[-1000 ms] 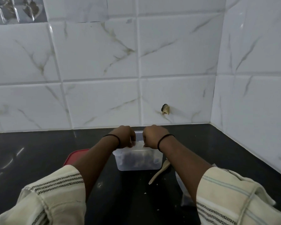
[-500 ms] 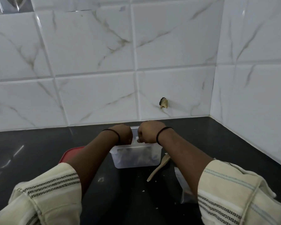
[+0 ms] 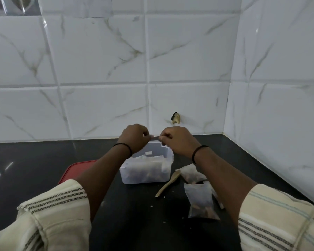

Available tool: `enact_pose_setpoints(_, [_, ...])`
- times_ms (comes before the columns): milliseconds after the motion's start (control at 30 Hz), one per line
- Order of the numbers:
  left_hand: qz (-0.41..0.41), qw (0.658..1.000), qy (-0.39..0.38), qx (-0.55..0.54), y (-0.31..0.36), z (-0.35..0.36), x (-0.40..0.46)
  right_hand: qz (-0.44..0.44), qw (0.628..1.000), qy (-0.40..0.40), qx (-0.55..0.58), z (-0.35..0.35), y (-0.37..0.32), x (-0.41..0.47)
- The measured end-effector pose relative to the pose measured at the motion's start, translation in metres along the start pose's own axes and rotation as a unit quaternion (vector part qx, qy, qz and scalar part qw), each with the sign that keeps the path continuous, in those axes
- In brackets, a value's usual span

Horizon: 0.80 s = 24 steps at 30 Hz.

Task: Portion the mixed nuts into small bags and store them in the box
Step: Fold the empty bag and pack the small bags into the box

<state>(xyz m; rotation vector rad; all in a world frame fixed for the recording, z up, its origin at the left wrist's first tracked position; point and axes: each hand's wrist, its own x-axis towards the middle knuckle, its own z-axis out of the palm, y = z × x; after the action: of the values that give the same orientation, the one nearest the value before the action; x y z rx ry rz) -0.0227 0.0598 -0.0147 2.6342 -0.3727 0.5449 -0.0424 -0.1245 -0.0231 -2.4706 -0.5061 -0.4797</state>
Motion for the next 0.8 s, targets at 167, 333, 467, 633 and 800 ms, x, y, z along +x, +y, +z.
enact_pose_setpoints(167, [0.077,0.99,0.099,-0.071,0.05,0.0,-0.02,0.096,0.995,0.009,-0.04,-0.047,0.023,-0.03])
enact_pose_setpoints(333, [0.074,0.989,-0.06,-0.109,0.091,0.017,-0.043,0.229,0.95,-0.176,-0.119,-0.081,0.055,-0.069])
enact_pose_setpoints(467, [-0.032,0.955,-0.294,-0.03,0.111,0.04,-0.056,0.309,0.912,-0.229,-0.14,-0.087,0.072,-0.1])
enact_pose_setpoints(633, [-0.072,0.942,-0.326,-0.034,0.115,0.068,-0.073,0.372,0.883,-0.268,-0.104,-0.081,0.072,-0.124])
enact_pose_setpoints(800, [-0.12,0.936,-0.32,-0.088,0.108,0.081,-0.077,0.342,0.905,-0.226,-0.114,-0.074,0.068,-0.128])
